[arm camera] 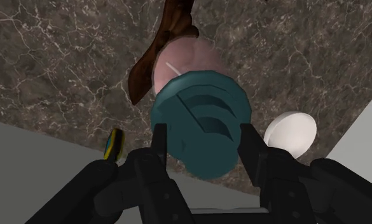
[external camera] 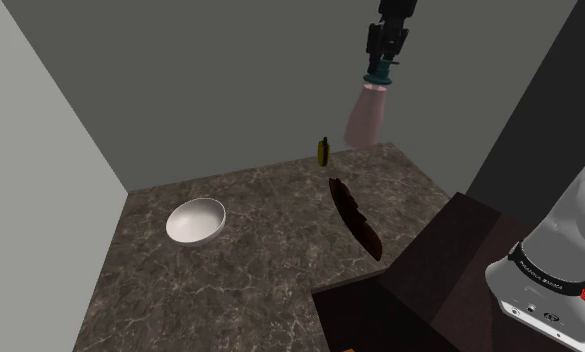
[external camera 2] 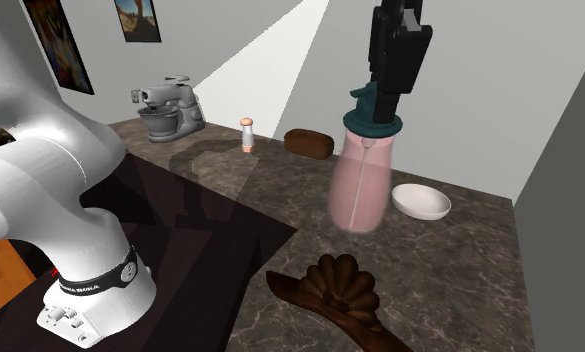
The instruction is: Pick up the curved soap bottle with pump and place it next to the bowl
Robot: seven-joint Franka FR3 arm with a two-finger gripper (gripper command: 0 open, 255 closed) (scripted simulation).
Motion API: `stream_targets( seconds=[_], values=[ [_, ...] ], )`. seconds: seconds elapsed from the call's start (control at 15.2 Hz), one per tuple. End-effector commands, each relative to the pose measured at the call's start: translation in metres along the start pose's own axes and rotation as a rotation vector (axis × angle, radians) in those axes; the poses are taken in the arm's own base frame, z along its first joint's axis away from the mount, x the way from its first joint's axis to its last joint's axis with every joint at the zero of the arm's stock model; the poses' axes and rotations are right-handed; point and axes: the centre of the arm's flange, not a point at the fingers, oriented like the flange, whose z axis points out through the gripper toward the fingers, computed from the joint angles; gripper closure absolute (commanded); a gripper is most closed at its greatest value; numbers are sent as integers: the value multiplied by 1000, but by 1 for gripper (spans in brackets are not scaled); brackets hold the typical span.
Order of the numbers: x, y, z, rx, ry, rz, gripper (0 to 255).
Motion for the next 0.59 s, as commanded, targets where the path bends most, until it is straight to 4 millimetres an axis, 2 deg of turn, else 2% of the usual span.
stream_targets(
  seconds=[0.0,0.53],
  values=[
    [1,-27,5,0,1,2,255],
    [21,-129,26,0,1,2,255]
  ],
)
